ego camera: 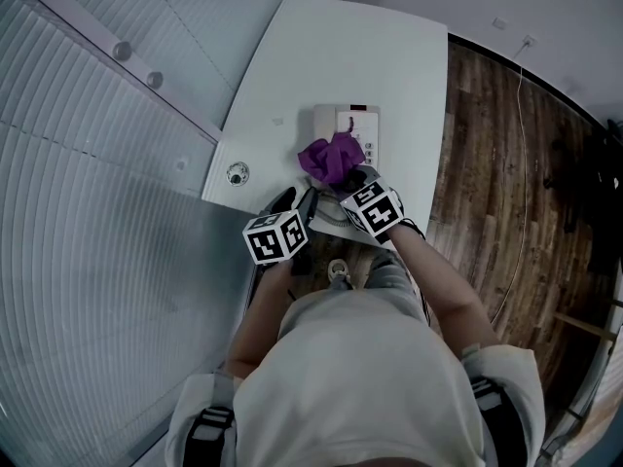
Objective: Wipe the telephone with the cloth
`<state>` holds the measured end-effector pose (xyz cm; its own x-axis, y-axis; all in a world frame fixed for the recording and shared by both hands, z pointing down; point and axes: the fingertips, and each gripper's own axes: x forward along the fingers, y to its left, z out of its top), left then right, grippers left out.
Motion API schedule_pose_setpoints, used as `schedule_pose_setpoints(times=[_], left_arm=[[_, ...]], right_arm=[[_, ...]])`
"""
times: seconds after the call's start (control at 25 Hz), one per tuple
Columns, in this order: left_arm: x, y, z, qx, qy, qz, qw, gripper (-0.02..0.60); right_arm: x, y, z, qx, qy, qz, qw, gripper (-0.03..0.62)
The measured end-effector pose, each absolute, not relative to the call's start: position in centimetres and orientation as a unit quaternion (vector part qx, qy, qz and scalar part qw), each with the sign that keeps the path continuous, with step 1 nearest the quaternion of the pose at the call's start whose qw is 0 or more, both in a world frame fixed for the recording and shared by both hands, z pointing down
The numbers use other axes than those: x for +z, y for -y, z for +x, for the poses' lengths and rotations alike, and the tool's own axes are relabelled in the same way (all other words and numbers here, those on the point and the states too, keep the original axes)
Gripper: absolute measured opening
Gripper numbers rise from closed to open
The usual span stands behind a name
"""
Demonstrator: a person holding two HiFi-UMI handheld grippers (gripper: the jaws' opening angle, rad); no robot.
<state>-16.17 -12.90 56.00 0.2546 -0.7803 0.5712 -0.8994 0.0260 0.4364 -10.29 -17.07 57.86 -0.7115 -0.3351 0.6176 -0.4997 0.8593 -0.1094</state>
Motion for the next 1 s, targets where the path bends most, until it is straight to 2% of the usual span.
schedule_pose_setpoints(times=[1.0], left_arm=[[55.5,12.9,-16.8,0.056,0.607,0.695,0.381,0.215]], right_arm=[[61.3,11.6,-9.7,0.164,0.903,0.205,0.34,0.127]])
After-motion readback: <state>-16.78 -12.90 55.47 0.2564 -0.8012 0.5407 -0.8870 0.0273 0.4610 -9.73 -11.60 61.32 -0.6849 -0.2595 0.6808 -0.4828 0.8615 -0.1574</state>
